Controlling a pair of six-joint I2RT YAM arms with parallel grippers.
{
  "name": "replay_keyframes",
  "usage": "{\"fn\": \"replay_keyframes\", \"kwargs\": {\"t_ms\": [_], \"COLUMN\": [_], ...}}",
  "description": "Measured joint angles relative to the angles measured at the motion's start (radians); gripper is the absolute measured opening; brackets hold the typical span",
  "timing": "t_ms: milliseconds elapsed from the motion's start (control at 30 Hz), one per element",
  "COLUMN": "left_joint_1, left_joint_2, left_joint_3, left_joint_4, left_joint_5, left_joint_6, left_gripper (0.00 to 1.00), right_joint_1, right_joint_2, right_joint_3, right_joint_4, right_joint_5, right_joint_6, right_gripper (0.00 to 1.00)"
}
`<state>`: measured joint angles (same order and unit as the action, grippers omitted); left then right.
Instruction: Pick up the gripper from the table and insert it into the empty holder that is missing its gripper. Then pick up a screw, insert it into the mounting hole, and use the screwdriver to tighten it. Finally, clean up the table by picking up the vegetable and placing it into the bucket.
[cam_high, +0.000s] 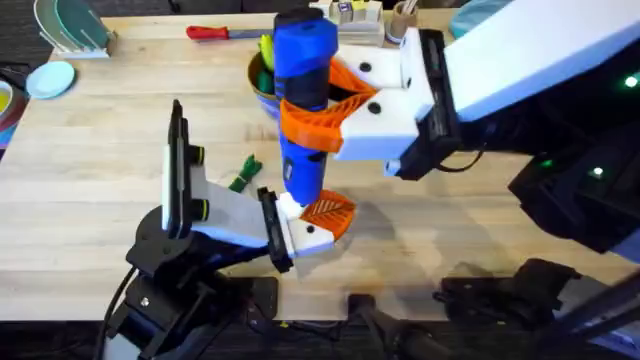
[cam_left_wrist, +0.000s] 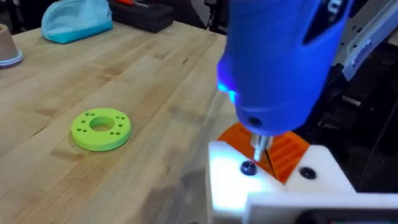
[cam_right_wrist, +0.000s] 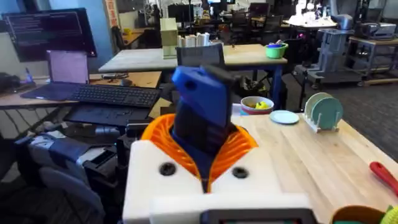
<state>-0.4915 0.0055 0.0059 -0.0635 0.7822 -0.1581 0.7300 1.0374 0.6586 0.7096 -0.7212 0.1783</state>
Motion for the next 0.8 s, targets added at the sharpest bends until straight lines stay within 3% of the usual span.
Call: {"fn": "replay_keyframes", "kwargs": {"t_ms": [800], "left_joint_1": [0.000], "left_joint_2": [0.000], "left_joint_3": [0.000], "left_joint_4": [0.000], "left_joint_5": [0.000], "left_joint_6": [0.000], "left_gripper": [0.008], "right_joint_1": [0.000], "right_joint_2": [0.032], "right_joint_3": [0.000], "right_joint_4": [0.015], "right_joint_5": [0.002], "right_joint_6": [-0.005], "right_gripper": [0.018]}}
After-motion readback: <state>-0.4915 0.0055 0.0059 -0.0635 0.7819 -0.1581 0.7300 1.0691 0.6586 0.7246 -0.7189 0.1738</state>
